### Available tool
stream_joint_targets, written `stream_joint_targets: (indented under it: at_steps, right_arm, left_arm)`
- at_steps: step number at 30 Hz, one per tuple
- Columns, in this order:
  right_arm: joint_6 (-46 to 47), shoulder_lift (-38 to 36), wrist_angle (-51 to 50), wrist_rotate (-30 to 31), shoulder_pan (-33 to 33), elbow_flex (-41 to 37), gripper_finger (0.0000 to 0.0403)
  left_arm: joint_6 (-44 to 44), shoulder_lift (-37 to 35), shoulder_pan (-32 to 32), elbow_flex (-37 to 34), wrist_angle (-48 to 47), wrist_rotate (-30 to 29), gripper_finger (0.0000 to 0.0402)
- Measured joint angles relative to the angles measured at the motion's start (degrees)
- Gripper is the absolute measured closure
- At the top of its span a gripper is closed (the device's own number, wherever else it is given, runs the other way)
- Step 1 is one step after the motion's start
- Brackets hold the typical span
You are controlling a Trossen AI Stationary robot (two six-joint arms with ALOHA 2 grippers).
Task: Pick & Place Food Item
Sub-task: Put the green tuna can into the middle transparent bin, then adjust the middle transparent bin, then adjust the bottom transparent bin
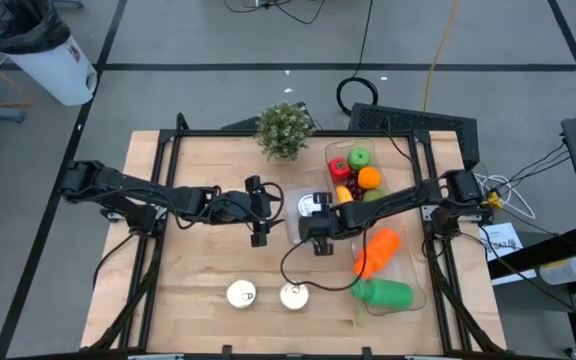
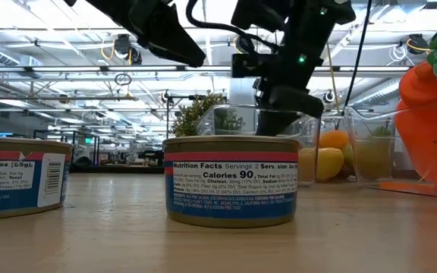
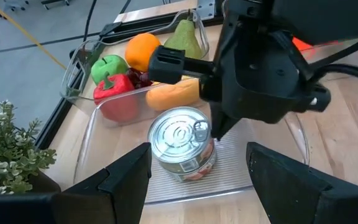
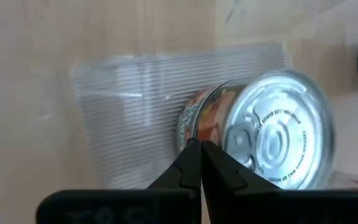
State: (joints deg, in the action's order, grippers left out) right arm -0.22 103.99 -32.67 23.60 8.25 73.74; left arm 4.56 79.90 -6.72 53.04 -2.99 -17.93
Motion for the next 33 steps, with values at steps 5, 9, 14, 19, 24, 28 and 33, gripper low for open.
stream_joint_targets:
  at_steps: [5, 9, 14, 19, 24, 28, 33]
  right_arm:
    - [1.2, -3.9, -4.8, -8.0, 0.0, -0.1, 0.0402]
    - [5.4, -7.3, -9.8, -14.3, 0.0, -0.1, 0.0402]
    - [8.5, -9.2, -13.4, -19.5, 0.5, -0.1, 0.0403]
    - [8.6, -9.2, -15.7, -23.9, 2.1, -0.1, 0.0403]
    - [7.8, -10.3, -15.2, -25.2, 3.6, -0.1, 0.0403]
    - [6.7, -13.0, -12.7, -16.1, 5.0, -0.1, 0.0403]
    - [8.4, -18.8, -17.5, -13.3, 6.8, -0.1, 0.0403]
  left_arm:
    - [0.0, 0.0, 0.0, 0.0, -0.5, 0.0, 0.0133]
    - [0.0, 0.0, 0.0, 0.0, -0.8, 0.0, 0.0133]
    - [0.0, 0.0, 0.0, 0.0, -0.8, 0.0, 0.0133]
    - [-0.2, 0.0, 0.0, 0.0, -0.8, 0.0, 0.0133]
    - [-0.3, 0.0, 0.0, 0.0, -0.7, 0.0, 0.0133]
    - [-0.4, 0.0, 0.0, 0.0, -0.7, 0.0, 0.0133]
    - [-0.4, 0.0, 0.0, 0.0, -0.9, 0.0, 0.0133]
